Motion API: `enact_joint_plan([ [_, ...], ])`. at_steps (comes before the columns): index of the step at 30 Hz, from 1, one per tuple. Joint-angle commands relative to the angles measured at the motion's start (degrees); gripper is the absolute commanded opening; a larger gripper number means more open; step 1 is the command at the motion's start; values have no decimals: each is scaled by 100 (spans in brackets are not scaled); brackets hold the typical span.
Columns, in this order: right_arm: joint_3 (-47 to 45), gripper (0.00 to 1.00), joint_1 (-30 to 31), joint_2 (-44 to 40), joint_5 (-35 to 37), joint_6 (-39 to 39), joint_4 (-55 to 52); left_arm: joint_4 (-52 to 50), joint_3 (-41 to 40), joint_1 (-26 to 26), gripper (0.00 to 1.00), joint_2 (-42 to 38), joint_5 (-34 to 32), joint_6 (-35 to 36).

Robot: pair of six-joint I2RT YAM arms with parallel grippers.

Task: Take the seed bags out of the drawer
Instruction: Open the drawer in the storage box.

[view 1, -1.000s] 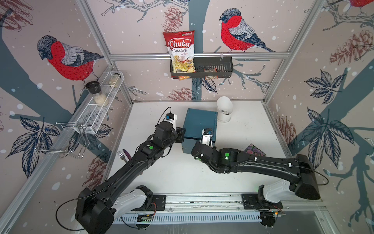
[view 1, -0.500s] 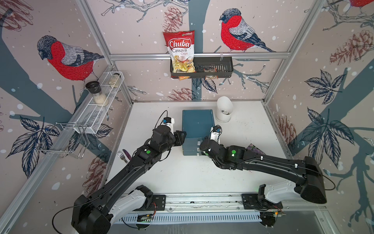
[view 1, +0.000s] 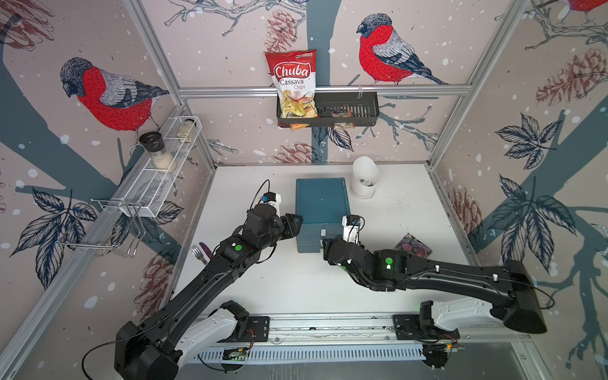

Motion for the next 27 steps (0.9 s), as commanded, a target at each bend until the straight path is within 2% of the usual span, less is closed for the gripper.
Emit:
enact_joint_plan([
  [1,14,79,281,58,729,646,-229,-28,133,19,56,-16,-21,2],
  [3,-51,81,381,138,1003,1171,-493,-14,165,54,56,30,-81,52],
  [6,-423,83,444,101,903,1000,83,50,140,144,56,115,-31,88],
  [8,-677,80,415,43,681,877,564,110,105,176,55,161,28,89],
  [12,-1375,70,40,-208,-434,745,1907,188,-4,203,53,209,127,49],
  [15,-2154,57,-338,-653,-1123,917,3014,216,-124,206,52,150,182,-7],
  [17,-2577,49,-500,-813,-1264,1097,3612,229,-204,208,52,99,191,-36],
  [19,-2809,46,-632,-893,-1422,1075,4060,225,-272,206,51,48,208,-51],
  [27,-2780,38,-831,-710,-1460,1038,4298,234,-464,207,51,-61,226,-70],
])
